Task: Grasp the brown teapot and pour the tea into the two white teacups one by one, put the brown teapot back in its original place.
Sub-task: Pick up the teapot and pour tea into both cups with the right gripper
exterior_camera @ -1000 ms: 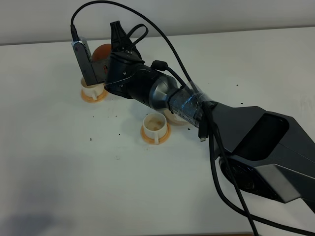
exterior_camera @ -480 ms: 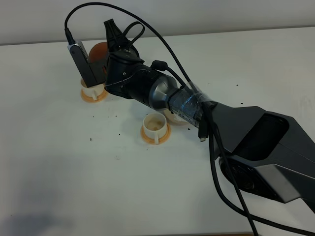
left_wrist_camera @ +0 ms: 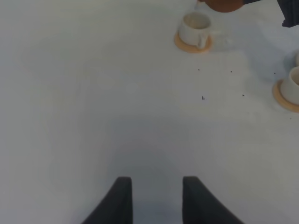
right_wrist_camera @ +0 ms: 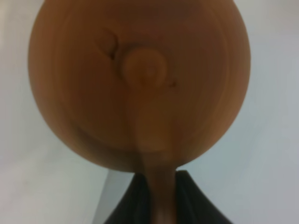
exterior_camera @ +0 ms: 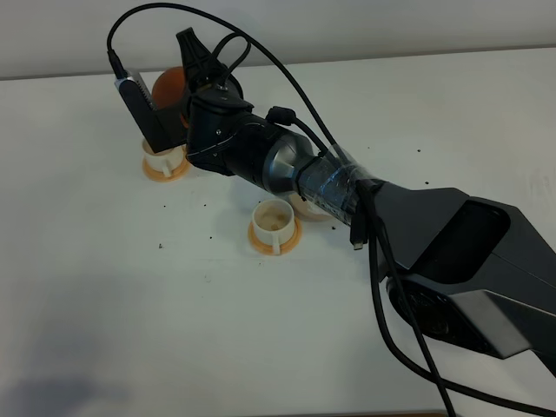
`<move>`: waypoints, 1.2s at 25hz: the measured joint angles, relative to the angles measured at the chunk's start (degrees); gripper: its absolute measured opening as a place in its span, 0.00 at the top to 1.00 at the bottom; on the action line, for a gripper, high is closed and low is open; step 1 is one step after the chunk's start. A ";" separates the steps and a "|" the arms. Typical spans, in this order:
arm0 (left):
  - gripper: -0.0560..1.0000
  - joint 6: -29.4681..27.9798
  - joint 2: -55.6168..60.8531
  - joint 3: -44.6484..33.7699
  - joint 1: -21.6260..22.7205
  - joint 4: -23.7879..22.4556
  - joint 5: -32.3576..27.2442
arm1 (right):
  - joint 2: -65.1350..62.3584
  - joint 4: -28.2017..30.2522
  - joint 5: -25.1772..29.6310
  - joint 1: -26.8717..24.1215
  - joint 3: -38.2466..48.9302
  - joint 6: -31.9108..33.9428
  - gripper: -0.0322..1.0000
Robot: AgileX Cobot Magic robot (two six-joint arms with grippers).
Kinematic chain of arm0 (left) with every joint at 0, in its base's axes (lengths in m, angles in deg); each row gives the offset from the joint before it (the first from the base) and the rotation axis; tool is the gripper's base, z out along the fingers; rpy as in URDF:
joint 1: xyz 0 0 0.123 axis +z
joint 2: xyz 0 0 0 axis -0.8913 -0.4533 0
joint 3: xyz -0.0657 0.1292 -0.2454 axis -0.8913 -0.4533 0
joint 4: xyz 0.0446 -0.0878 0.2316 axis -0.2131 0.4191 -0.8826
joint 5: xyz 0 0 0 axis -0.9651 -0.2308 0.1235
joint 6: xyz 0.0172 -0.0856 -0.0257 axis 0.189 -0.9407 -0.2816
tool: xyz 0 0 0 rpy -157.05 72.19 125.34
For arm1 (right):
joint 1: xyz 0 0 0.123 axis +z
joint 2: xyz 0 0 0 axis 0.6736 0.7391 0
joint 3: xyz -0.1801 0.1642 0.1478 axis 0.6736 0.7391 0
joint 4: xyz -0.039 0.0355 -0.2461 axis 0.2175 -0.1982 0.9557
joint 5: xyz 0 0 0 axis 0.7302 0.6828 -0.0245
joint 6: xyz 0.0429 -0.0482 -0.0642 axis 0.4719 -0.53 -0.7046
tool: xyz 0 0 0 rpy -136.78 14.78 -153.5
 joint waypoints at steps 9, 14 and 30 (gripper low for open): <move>0.70 0.00 0.00 0.00 0.00 0.00 0.00 | 0.00 2.34 -0.73 0.00 0.00 0.00 0.88; 0.70 0.00 0.00 0.00 0.00 0.00 0.00 | 0.00 2.38 -0.94 -0.11 0.00 -0.94 0.88; 0.70 0.00 0.00 0.00 0.00 0.00 0.00 | 0.00 4.65 -1.37 -0.66 0.00 -4.54 0.88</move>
